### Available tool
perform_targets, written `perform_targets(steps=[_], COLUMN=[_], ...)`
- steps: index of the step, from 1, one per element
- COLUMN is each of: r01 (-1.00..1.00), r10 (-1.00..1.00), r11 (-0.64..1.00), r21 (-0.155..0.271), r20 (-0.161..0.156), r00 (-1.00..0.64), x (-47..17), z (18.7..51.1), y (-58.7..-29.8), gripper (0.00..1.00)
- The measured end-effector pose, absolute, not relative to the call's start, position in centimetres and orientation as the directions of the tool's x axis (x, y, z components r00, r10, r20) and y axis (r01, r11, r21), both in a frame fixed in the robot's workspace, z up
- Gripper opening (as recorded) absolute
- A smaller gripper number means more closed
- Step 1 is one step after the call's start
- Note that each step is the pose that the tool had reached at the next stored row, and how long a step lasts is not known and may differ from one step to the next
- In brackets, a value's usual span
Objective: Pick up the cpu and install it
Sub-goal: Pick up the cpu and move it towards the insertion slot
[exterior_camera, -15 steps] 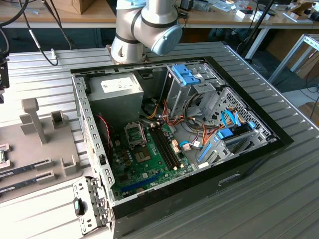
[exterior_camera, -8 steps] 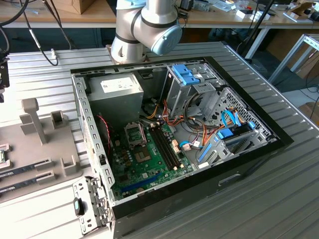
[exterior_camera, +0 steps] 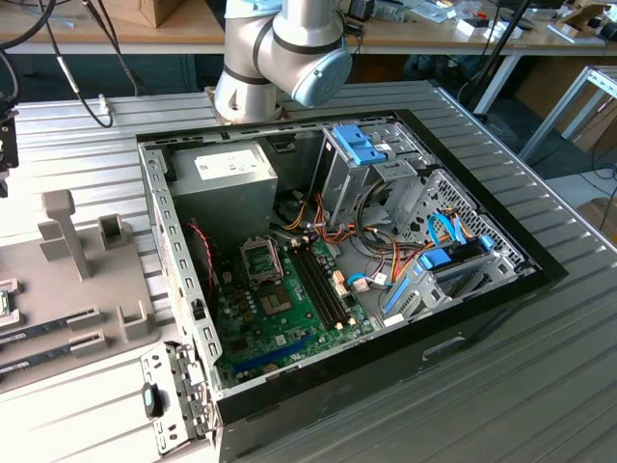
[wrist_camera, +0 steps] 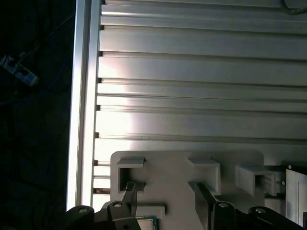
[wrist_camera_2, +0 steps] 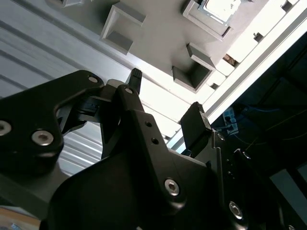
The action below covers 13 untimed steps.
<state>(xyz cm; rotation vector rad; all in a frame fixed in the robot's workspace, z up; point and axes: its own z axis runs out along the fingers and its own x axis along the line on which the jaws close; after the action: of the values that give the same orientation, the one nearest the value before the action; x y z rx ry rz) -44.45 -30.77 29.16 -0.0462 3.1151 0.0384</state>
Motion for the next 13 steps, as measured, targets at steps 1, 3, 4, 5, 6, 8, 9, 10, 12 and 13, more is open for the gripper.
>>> perform_targets(steps=[1, 3, 4, 5, 6, 8, 9, 10, 12, 13], r01=[-0.030, -0.030, -0.030, -0.030, -0.030, -0.030, -0.030, -0.030, -0.030, -0.030], r10=[-0.029, -0.029, -0.029, -0.029, -0.029, -0.029, -0.029, -0.029, -0.029, -0.029], r11=[0.999, 0.999, 0.999, 0.999, 0.999, 0.999, 0.999, 0.999, 0.999, 0.999], r21=[0.024, 0.024, 0.024, 0.024, 0.024, 0.024, 0.024, 0.024, 0.024, 0.024], r20=[-0.026, -0.026, -0.026, -0.026, -0.026, -0.026, -0.026, -0.026, -0.026, -0.026], r00=[-0.999, -0.999, -0.999, -0.999, -0.999, -0.999, -0.999, -0.999, -0.999, -0.999], x=[-44.45, -44.45, -44.45, -44.45, -44.45, -44.45, -44.45, -44.45, -44.45, -44.45], z=[29.15, 29.15, 29.15, 29.14, 29.14, 29.13, 29.12, 29.12, 29.10, 29.09], y=[-30.74, -30.65, -30.61, -30.56, -30.52, -30.40, -30.35, -30.30, -30.10, -30.05], gripper=[0.60, 0.60, 0.60, 0.60, 0.60, 0.60, 0.60, 0.60, 0.60, 0.60])
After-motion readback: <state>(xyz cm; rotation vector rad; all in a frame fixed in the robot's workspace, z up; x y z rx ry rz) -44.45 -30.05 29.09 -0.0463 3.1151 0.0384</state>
